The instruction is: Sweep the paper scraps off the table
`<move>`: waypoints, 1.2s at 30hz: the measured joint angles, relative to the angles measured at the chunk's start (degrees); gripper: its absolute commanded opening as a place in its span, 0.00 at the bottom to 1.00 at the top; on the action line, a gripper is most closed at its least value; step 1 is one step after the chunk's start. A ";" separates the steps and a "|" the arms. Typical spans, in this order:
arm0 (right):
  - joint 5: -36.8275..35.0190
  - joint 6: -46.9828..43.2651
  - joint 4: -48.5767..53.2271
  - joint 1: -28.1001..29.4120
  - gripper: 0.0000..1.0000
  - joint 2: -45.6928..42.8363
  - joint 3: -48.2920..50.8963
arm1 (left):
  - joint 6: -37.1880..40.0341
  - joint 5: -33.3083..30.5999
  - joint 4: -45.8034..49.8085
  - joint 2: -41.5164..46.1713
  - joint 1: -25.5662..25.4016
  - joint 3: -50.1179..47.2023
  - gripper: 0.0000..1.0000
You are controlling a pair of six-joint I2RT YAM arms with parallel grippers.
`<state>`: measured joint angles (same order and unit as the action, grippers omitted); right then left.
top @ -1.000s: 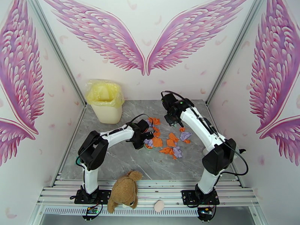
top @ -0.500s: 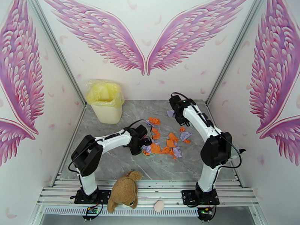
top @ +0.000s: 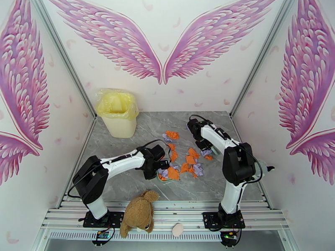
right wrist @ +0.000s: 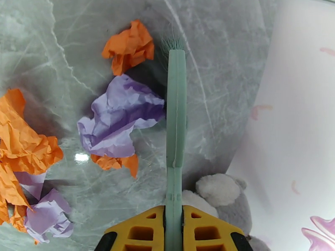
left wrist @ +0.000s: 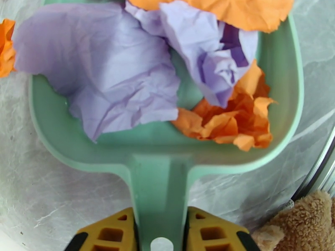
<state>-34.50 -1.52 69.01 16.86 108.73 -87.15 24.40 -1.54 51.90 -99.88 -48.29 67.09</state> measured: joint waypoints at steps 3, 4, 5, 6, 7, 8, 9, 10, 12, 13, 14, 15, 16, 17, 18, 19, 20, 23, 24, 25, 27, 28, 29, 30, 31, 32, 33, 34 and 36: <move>0.22 0.20 -0.92 0.00 0.00 -1.31 1.86 | -0.35 -0.46 0.09 -1.20 -1.38 0.24 0.00; 0.42 0.24 -1.16 0.02 0.00 -1.88 2.45 | -0.42 -0.83 0.11 -2.03 -1.73 0.57 0.00; 0.68 0.28 -1.25 0.15 0.00 -2.32 2.84 | -0.50 -1.14 0.22 -2.69 -1.99 0.96 0.00; 1.09 0.44 -1.36 0.31 0.00 -2.82 3.32 | -0.55 -1.36 0.31 -3.34 -2.14 1.57 0.00; 1.57 0.55 -1.38 0.50 0.00 -3.32 3.80 | -0.59 -1.55 0.42 -3.87 -2.29 2.14 0.00; 2.01 0.68 -1.33 0.83 0.00 -3.72 4.20 | -0.59 -1.81 0.44 -4.35 -2.45 2.75 0.00; 2.54 0.96 -1.33 1.44 0.00 -4.24 4.66 | -0.61 -2.23 0.50 -4.92 -2.62 3.48 0.00; 3.08 1.33 -1.29 2.12 0.00 -4.68 4.98 | -0.59 -2.43 0.52 -5.49 -2.78 4.13 0.00; 4.31 1.99 -1.18 3.91 0.00 -5.75 5.64 | -0.63 -2.80 0.44 -6.62 -3.04 5.40 0.00; 5.01 2.19 -1.05 4.96 0.01 -6.38 5.97 | -0.66 -2.93 0.70 -7.13 -3.10 6.14 0.00; 5.55 2.43 -0.83 5.79 0.01 -6.91 6.16 | -0.63 -2.97 0.72 -7.54 -3.19 6.78 0.00; 6.32 2.82 -0.48 6.75 0.01 -7.54 6.34 | -0.66 -3.02 0.55 -8.04 -3.30 7.50 0.00; 6.99 3.13 -0.20 7.65 0.01 -8.22 6.47 | -0.68 -3.02 0.44 -8.50 -3.39 8.09 0.00; 7.67 3.39 0.28 8.35 0.01 -8.76 6.51 | -0.66 -3.02 0.39 -8.90 -3.48 8.57 0.00; 8.57 3.76 0.85 9.14 0.01 -9.40 6.51 | -0.68 -3.02 0.35 -9.20 -3.58 8.94 0.00; 9.57 4.20 1.31 9.86 0.01 -10.05 6.51 | -0.70 -2.99 0.35 -9.44 -3.61 9.27 0.00; 10.54 4.59 1.75 10.47 0.01 -10.60 6.51 | -0.70 -2.97 0.35 -9.57 -3.63 9.51 0.00; 14.21 5.86 2.99 11.89 0.01 -12.31 6.49 | -0.85 -2.73 0.20 -9.94 -3.63 9.97 0.00; 15.50 6.25 3.32 12.24 0.01 -12.83 6.49 | -0.90 -2.62 0.22 -10.03 -3.61 10.08 0.00; 16.79 6.54 3.67 12.55 0.01 -13.27 6.45 | -0.90 -2.54 0.22 -10.08 -3.61 10.21 0.00; 18.95 6.93 4.26 12.96 0.01 -13.86 6.25 | -1.11 -2.14 -0.22 -10.19 -3.50 10.32 0.00; 19.98 7.17 4.57 13.14 0.01 -13.97 6.03 | -1.29 -1.88 -0.50 -10.21 -3.37 10.32 0.00; 20.87 7.37 4.76 13.29 0.01 -14.01 5.84 | -1.42 -1.60 -0.79 -10.23 -3.17 10.32 0.00; 21.86 7.58 4.83 13.44 0.01 -14.01 5.68 | -1.53 -1.20 -1.11 -10.25 -2.97 10.32 0.00; 22.77 7.76 4.83 13.62 0.01 -14.01 5.64 | -1.70 -0.96 -1.44 -10.29 -2.73 10.32 0.00; 23.54 7.87 4.76 13.75 0.01 -14.01 5.64 | -1.84 -0.85 -1.66 -10.36 -2.49 10.36 0.00; 24.41 8.00 4.74 13.97 0.01 -14.01 5.62 | -1.97 -0.79 -1.81 -10.45 -2.16 10.49 0.00; 25.29 8.17 4.70 14.14 0.01 -14.01 5.62 | -2.12 -0.76 -2.05 -10.54 -1.86 10.60 0.00; 27.02 8.57 4.66 14.53 0.01 -14.01 5.35 | -2.47 -0.57 -2.38 -10.78 -1.09 10.88 0.00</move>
<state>-7.49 7.05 73.67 31.40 94.72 -81.80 21.93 -2.11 49.52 -110.65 -49.39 77.97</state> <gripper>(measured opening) 0.141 0.281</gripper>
